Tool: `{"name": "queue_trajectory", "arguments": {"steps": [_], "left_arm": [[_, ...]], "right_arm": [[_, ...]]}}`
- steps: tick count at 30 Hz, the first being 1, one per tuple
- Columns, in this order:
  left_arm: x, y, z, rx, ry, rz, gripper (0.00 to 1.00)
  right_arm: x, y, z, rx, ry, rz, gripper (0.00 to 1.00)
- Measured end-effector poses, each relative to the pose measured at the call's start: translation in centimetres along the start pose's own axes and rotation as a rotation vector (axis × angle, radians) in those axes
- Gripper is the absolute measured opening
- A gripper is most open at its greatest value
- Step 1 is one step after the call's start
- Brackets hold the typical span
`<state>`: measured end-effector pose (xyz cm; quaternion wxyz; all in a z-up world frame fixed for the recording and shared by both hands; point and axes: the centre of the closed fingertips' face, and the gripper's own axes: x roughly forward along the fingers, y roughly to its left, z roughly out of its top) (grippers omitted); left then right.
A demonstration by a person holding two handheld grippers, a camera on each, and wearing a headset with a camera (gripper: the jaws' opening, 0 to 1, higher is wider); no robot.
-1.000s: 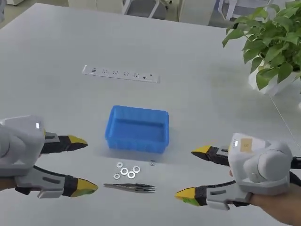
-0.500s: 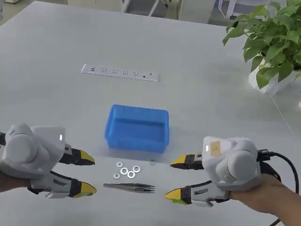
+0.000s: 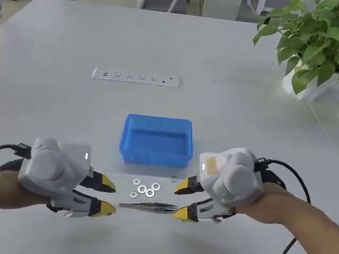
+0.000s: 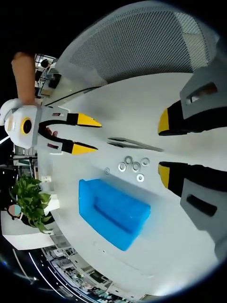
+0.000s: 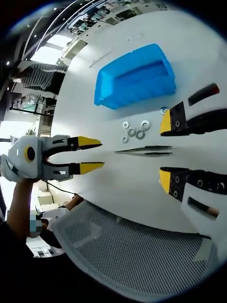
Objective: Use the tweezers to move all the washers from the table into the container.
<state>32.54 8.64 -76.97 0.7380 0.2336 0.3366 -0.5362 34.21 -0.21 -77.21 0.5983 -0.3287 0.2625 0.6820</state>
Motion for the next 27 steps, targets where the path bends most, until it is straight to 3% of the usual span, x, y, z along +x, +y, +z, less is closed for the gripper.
{"name": "queue_trajectory", "arguments": {"steps": [9,17,27], "left_arm": [[0.9,0.1,0.3,0.026,-0.001,-0.026,0.21],[2.0,0.3,-0.2,0.055,0.026,-0.047,0.15],[3.3,0.4,-1.7,0.085,0.106,-0.071,0.08]], "right_arm": [[1.5,0.4,-0.3,-0.008,0.02,0.027,0.22],[2.7,0.3,-0.7,-0.016,0.046,0.031,0.16],[3.4,0.4,-1.5,-0.028,0.08,0.04,0.14]]}}
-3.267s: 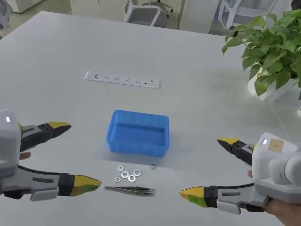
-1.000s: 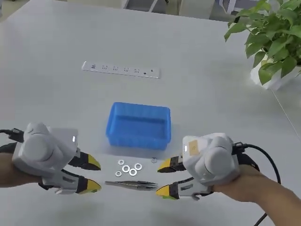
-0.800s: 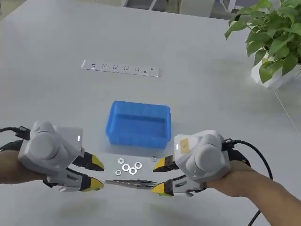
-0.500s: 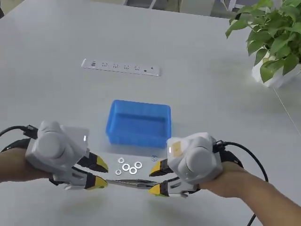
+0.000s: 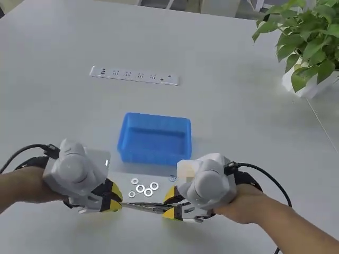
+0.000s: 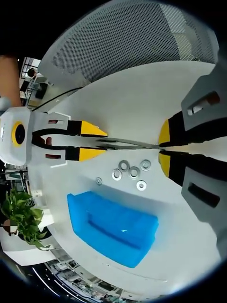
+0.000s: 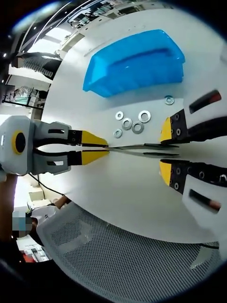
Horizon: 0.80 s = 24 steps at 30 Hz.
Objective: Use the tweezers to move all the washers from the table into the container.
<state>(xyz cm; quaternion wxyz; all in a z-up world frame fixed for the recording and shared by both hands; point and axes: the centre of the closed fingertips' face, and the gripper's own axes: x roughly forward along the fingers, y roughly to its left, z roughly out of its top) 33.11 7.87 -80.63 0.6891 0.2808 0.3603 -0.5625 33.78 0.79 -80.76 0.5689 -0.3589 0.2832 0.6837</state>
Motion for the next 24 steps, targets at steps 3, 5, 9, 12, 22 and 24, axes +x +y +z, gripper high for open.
{"name": "queue_trajectory", "arguments": {"steps": [3,5,9,12,22,24], "left_arm": [[-0.2,0.3,0.2,-0.002,-0.018,0.004,0.07],[-0.2,0.2,0.3,0.003,-0.021,0.001,0.07],[-0.1,0.3,0.3,0.004,-0.022,-0.002,0.07],[-0.1,0.1,0.3,0.003,-0.016,-0.011,0.06],[-1.5,-0.4,1.6,0.028,-0.026,0.001,0.06],[-1.8,-0.4,1.9,0.034,-0.026,0.006,0.06]], "right_arm": [[0.0,-0.2,0.1,-0.001,-0.003,-0.007,0.13],[0.0,-0.3,0.1,-0.002,-0.001,-0.013,0.11],[0.0,-0.3,0.1,-0.002,-0.003,-0.012,0.11],[0.0,-0.3,0.1,0.004,-0.006,-0.013,0.11],[0.0,-0.2,0.2,0.006,-0.001,-0.008,0.12],[0.1,-0.1,0.3,0.007,-0.004,-0.007,0.12]]}}
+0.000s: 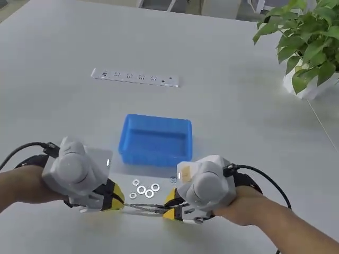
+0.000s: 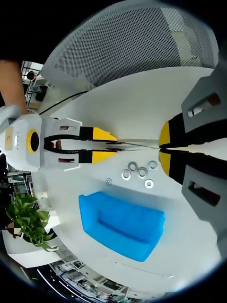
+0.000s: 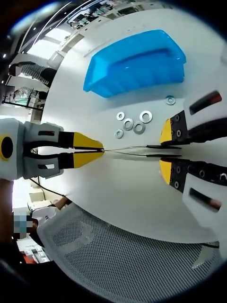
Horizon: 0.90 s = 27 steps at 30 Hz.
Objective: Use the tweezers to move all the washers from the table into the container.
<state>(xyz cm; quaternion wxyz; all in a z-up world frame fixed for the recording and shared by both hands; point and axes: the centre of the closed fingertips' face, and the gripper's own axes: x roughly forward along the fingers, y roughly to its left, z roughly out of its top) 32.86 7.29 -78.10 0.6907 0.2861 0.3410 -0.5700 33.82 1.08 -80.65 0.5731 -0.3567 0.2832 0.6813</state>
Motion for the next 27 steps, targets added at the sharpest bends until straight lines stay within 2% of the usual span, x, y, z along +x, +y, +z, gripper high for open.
{"name": "queue_trajectory", "arguments": {"steps": [4,13,18,27], "left_arm": [[-0.6,-0.2,0.7,0.006,0.001,0.001,0.06],[-2.4,-0.3,3.4,0.002,-0.039,0.015,0.05],[-3.1,-0.2,4.4,0.016,-0.052,0.02,0.05],[-4.1,0.0,6.7,0.059,-0.089,0.021,0.05]], "right_arm": [[0.1,0.1,0.2,0.002,-0.003,0.002,0.12],[-0.2,0.1,1.1,0.015,-0.03,0.0,0.13],[-0.4,0.0,1.7,0.022,-0.048,-0.005,0.13],[-0.7,-0.1,2.6,0.029,-0.076,-0.012,0.12]]}}
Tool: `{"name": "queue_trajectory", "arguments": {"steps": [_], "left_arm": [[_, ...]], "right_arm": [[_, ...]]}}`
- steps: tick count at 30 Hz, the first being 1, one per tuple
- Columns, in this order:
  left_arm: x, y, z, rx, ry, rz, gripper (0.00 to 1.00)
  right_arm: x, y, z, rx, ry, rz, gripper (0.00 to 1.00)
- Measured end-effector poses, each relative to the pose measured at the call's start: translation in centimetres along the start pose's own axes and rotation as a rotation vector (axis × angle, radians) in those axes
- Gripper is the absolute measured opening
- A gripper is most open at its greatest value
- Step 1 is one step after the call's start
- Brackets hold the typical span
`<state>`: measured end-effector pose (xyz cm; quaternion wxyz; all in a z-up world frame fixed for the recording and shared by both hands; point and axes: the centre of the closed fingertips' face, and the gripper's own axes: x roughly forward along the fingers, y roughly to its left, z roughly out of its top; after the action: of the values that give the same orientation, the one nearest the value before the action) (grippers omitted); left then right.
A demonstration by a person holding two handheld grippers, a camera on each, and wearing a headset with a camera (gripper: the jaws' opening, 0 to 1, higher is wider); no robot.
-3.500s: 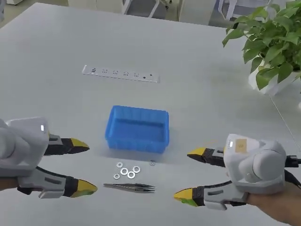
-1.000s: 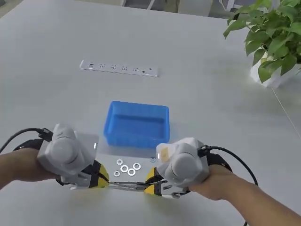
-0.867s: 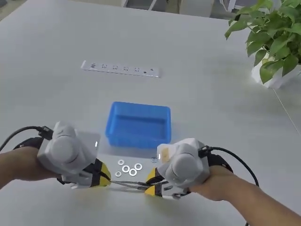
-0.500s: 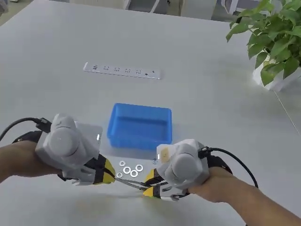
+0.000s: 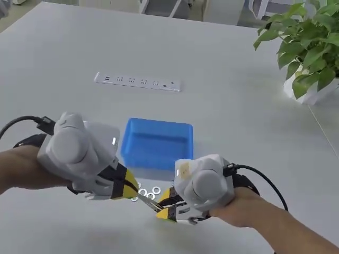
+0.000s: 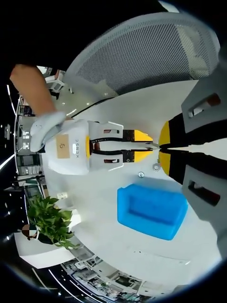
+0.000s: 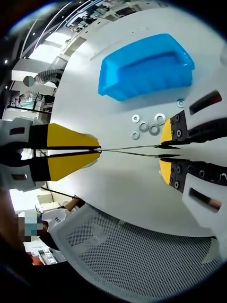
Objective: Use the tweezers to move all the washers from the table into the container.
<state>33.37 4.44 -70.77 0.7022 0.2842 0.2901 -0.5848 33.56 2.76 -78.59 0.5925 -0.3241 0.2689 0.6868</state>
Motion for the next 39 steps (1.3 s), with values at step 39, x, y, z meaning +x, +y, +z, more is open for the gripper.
{"name": "queue_trajectory", "arguments": {"steps": [39], "left_arm": [[1.8,-0.5,2.9,0.057,-0.077,-0.082,0.06]], "right_arm": [[0.1,0.2,1.5,0.021,-0.072,-0.008,0.12]]}}
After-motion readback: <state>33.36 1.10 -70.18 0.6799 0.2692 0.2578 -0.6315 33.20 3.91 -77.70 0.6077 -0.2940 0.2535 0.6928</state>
